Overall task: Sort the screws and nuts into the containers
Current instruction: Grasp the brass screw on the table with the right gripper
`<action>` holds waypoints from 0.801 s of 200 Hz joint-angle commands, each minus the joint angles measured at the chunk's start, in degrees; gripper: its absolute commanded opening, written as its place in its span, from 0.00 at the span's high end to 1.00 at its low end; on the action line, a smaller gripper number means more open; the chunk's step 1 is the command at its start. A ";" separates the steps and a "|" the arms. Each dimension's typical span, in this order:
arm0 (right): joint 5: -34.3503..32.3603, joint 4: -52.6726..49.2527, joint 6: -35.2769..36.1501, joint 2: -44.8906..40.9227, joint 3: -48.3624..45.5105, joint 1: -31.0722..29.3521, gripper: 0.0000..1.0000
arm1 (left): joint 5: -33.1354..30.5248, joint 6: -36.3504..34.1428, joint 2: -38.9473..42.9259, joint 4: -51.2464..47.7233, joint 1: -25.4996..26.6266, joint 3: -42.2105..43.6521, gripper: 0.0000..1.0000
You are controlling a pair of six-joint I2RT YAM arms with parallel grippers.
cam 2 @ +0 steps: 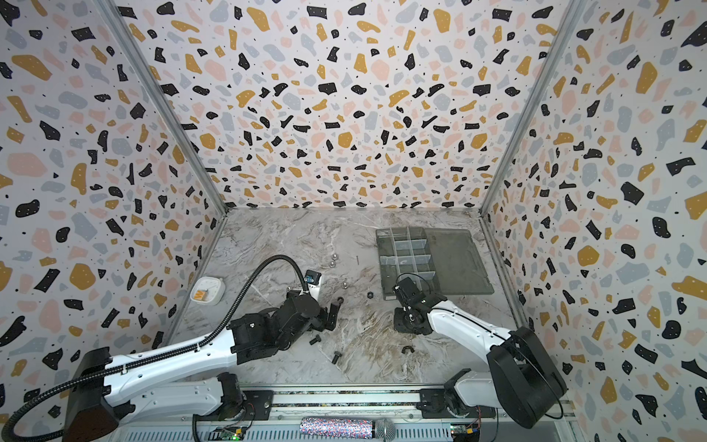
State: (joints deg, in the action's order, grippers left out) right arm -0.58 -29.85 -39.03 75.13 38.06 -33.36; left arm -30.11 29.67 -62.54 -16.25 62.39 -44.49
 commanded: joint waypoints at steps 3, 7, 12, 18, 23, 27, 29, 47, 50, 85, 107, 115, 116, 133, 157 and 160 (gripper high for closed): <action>1.07 -0.45 -1.67 0.48 2.72 1.73 0.71 | -1.01 -0.50 2.10 2.45 0.19 0.93 0.00; 1.43 -0.26 -1.74 0.66 2.72 2.04 0.70 | -0.97 -0.49 2.41 2.59 0.19 1.05 0.00; 1.81 0.07 -1.84 0.80 2.73 2.44 0.70 | -0.96 -0.49 2.74 2.68 0.19 1.20 0.00; 2.06 0.22 -1.92 1.16 2.72 2.81 0.70 | -1.00 -0.39 3.09 2.86 0.19 1.40 0.00; 2.42 0.36 -2.02 1.44 2.72 3.12 0.70 | -1.07 -0.40 3.40 2.89 0.19 1.50 0.00; 2.68 0.48 -2.02 1.74 2.78 3.39 0.70 | -1.10 -0.40 3.57 2.97 0.19 1.66 0.00; 2.82 0.55 -2.02 1.90 2.80 3.50 0.70 | -1.14 -0.40 3.68 2.98 0.19 1.68 0.00; 3.07 0.61 -2.11 3.03 3.04 4.12 0.70 | -1.27 -0.25 4.30 3.24 0.19 2.08 0.00; 3.16 0.58 -2.06 3.20 2.99 4.24 0.70 | -1.27 -0.31 4.29 3.24 0.19 2.12 0.00; 3.74 1.07 -2.36 5.04 3.37 4.84 0.71 | -0.85 -0.23 4.26 3.42 0.19 2.39 0.00; 3.35 0.60 -2.39 6.31 3.51 4.86 0.72 | -0.57 -0.23 4.18 3.59 0.19 2.65 0.00; 3.22 0.58 -2.26 6.66 3.43 4.91 0.73 | -0.57 -0.23 4.27 3.67 0.19 2.73 0.00; 3.22 0.58 -2.27 6.66 3.42 4.90 0.73 | -0.57 -0.23 4.23 3.68 0.19 2.74 0.00; 3.13 0.41 -2.11 7.28 3.41 5.02 0.77 | -0.54 -0.23 4.41 3.89 0.19 2.96 0.00; 2.78 -0.12 -1.43 8.47 3.37 5.25 0.82 | -0.42 -0.23 4.55 3.95 0.19 3.18 0.00; 2.78 -0.18 -1.34 8.60 3.38 5.31 0.84 | -0.39 -0.23 4.59 3.95 0.19 3.25 0.00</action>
State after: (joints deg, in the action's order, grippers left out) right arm 2.81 -28.27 -40.69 82.15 40.69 -28.40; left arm -30.50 29.61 -58.74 -14.35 62.39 -42.15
